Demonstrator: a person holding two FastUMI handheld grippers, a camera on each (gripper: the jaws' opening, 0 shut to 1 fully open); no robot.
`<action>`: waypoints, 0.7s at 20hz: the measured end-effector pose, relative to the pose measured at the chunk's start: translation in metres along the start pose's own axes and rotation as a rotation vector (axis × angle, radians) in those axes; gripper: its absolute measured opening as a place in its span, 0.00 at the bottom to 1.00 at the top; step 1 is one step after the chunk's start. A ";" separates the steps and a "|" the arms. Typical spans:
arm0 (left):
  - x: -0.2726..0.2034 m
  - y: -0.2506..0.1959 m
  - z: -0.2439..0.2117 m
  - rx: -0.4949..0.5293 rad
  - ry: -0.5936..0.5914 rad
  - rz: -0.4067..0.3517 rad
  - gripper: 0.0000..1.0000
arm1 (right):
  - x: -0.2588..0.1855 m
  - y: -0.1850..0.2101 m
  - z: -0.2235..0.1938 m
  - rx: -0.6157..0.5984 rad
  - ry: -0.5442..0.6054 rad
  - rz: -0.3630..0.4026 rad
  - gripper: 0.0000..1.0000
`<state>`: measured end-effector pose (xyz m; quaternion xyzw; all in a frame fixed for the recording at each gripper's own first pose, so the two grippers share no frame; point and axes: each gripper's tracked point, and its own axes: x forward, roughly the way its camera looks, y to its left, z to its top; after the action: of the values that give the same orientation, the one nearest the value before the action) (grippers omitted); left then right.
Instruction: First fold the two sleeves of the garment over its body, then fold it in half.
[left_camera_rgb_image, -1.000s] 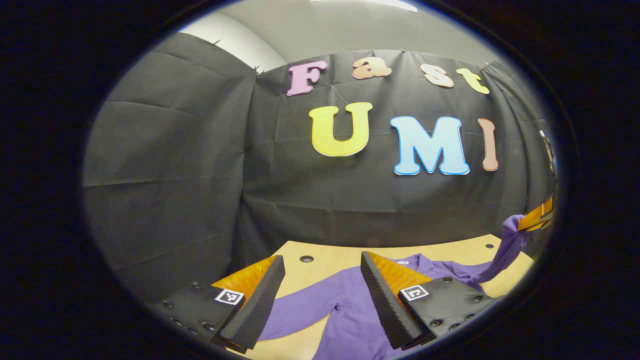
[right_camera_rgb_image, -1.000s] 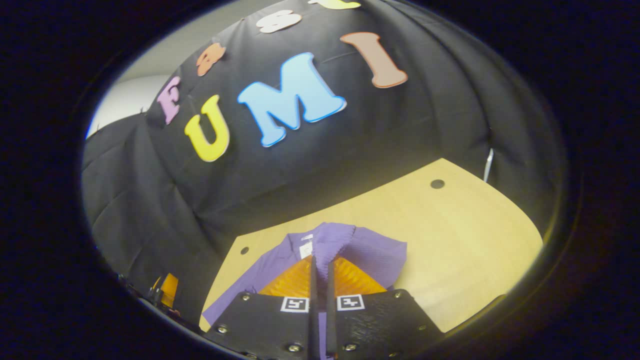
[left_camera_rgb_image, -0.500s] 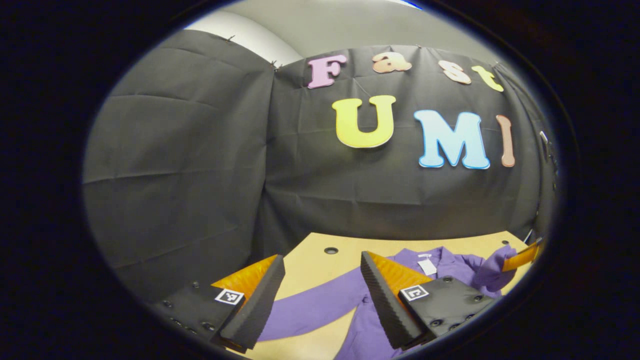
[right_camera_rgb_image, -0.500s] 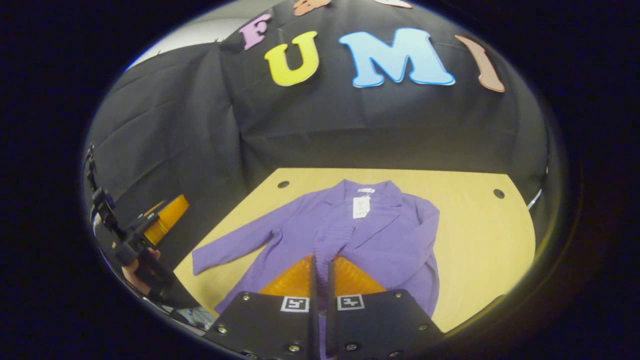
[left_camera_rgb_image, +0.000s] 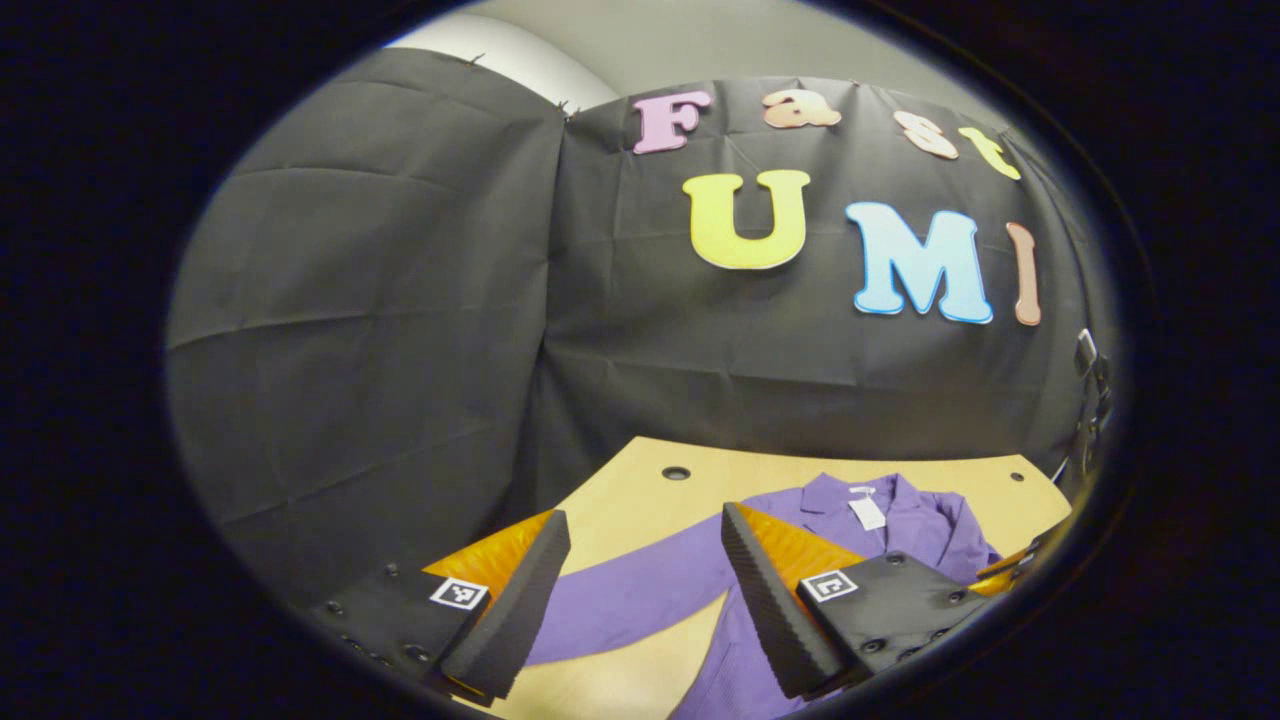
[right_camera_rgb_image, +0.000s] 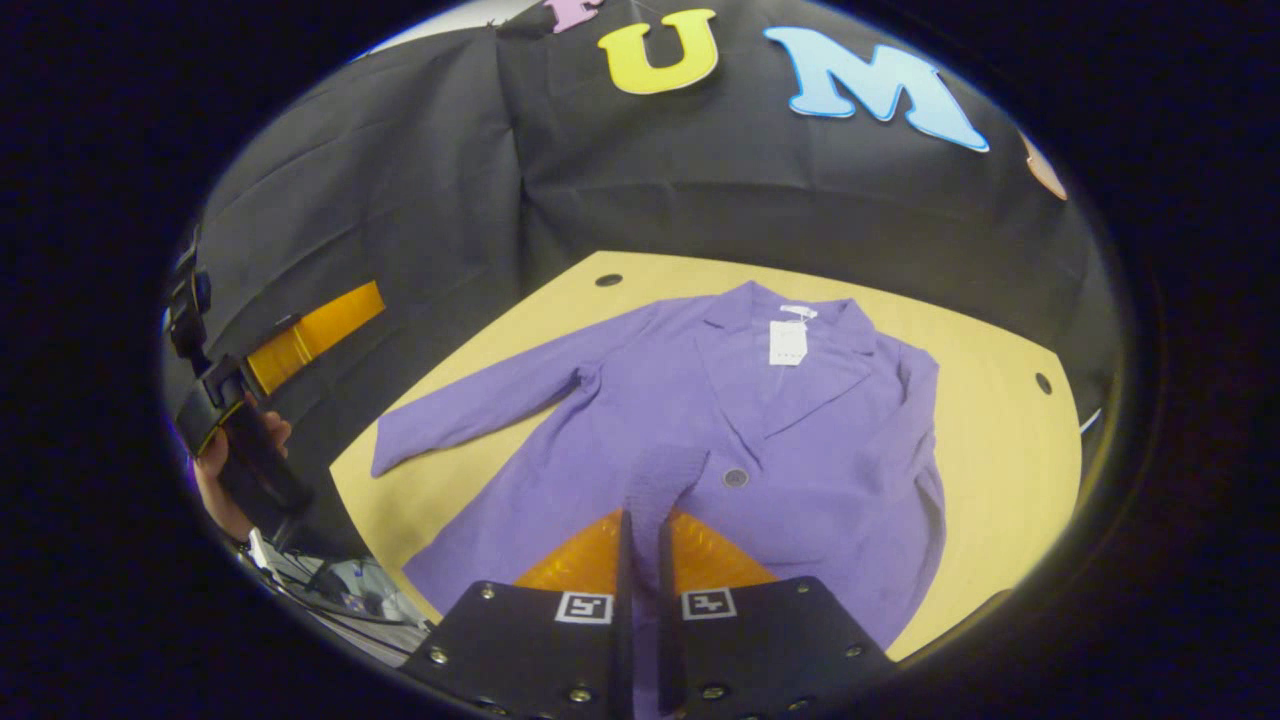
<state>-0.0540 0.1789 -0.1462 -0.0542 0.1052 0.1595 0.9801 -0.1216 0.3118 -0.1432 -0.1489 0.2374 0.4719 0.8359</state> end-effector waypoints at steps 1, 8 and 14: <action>-0.001 0.003 -0.003 -0.001 0.003 0.006 1.00 | 0.003 0.007 -0.004 0.003 0.005 0.015 0.15; 0.000 0.016 -0.013 -0.016 0.026 0.034 0.98 | 0.000 0.019 0.008 0.067 -0.040 0.044 0.78; 0.011 0.031 -0.038 -0.050 0.083 0.083 0.98 | -0.022 0.005 0.033 0.076 -0.134 -0.019 0.95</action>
<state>-0.0608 0.2059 -0.1884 -0.0807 0.1438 0.2000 0.9658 -0.1269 0.3145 -0.1035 -0.0875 0.1973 0.4638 0.8593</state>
